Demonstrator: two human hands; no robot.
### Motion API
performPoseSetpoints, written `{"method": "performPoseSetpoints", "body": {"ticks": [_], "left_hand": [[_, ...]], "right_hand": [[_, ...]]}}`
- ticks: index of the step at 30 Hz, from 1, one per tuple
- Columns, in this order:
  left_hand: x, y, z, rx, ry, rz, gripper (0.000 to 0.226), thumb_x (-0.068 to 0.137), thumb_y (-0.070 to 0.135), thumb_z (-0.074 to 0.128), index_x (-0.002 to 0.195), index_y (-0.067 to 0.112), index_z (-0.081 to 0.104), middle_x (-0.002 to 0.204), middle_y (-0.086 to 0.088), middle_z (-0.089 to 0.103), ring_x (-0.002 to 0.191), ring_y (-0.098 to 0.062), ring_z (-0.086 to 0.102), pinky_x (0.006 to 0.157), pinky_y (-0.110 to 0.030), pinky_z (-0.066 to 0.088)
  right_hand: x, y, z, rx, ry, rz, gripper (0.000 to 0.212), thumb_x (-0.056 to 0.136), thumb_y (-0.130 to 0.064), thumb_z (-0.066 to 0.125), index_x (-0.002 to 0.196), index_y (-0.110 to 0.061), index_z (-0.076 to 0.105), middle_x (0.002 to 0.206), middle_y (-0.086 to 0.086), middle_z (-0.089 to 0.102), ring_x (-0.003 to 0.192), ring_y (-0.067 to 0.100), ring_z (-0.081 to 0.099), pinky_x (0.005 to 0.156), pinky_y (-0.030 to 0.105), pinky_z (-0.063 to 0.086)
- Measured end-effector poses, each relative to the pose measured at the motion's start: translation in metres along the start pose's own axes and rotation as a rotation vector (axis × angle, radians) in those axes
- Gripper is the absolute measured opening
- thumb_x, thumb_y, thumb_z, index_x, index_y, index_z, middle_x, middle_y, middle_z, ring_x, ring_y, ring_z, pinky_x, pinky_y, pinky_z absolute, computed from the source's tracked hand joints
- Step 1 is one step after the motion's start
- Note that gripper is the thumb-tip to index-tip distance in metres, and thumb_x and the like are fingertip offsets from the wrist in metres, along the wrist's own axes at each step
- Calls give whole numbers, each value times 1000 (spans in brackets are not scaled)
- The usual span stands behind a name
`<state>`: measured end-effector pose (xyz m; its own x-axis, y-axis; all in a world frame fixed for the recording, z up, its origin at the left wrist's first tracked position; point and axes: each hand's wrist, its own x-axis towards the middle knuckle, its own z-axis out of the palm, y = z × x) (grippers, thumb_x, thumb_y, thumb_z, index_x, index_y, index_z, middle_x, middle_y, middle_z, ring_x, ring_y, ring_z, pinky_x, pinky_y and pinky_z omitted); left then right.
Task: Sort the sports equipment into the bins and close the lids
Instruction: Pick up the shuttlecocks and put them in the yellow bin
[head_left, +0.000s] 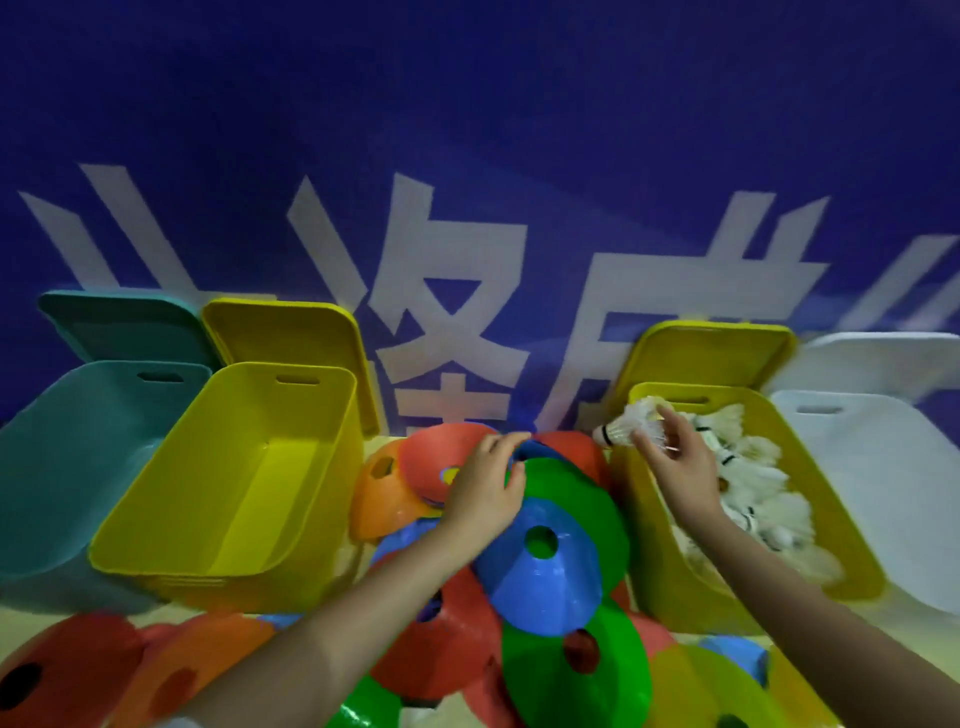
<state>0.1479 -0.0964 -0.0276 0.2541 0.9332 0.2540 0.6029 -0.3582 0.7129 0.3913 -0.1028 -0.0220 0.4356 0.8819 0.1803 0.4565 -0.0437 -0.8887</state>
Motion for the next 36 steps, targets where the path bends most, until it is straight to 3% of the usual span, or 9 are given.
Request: {"method": "performPoseSetpoints", "body": {"ticks": [7,10,13,19,23,28,31,33,36], "left_hand": [[-2,76,115,-116,-179,-116,46,96,27,45,141,17,41,132,-11,49,120,-25,51,101,-35,40],[6,100,153,-168,-172,-180,52,99,25,42,148,18,29,147,-6,38,133,-21,40,109,-33,34],[8,118,182,-145,-129,-202,51,101,22,38,150,15,24,152,-5,32,138,-21,32,111,-29,28],[-10,125,209,-189,106,-296,49,102,12,35,149,20,27,156,1,21,135,-7,29,94,4,20],[-11,122,213,-300,133,-474,50,103,20,33,151,17,21,154,-2,29,140,-18,31,106,-22,29],[-12,118,215,-346,167,-494,40,103,21,34,142,19,40,136,2,51,124,-13,48,100,-25,39],[-12,120,217,-364,203,-501,37,103,20,35,137,21,46,128,4,55,117,-12,51,95,-26,42],[-11,120,218,-364,220,-516,38,103,20,35,139,18,44,133,2,53,122,-15,49,98,-26,40],[-11,120,220,-372,227,-523,39,103,21,35,140,16,43,136,0,51,124,-15,47,99,-25,38]], "right_hand": [[17,62,-139,-65,-32,199,76,71,-69,50,117,-11,65,118,10,65,110,24,60,97,48,48],[17,77,-169,-164,-122,200,66,75,-63,58,116,-12,67,105,5,66,98,20,61,83,33,47],[24,92,-186,-249,-232,188,44,85,-40,66,119,-12,65,115,5,64,106,19,59,84,27,42],[50,87,-186,-201,-306,152,61,84,-51,62,132,-14,56,130,6,59,118,23,55,100,38,44],[53,81,-167,-372,-513,51,56,89,-43,60,134,-12,51,134,8,54,121,24,51,97,32,40],[57,79,-152,-487,-537,86,37,91,-46,55,79,-11,56,76,5,60,78,25,59,76,38,48],[56,74,-149,-519,-589,73,42,92,-45,54,65,-14,47,65,4,55,64,19,52,55,27,36],[54,69,-149,-564,-640,37,40,92,-47,53,71,-13,54,77,7,60,73,21,56,54,23,33],[59,64,-150,-509,-622,-76,47,88,-49,57,121,-17,60,120,5,64,109,22,59,85,30,46]]}}
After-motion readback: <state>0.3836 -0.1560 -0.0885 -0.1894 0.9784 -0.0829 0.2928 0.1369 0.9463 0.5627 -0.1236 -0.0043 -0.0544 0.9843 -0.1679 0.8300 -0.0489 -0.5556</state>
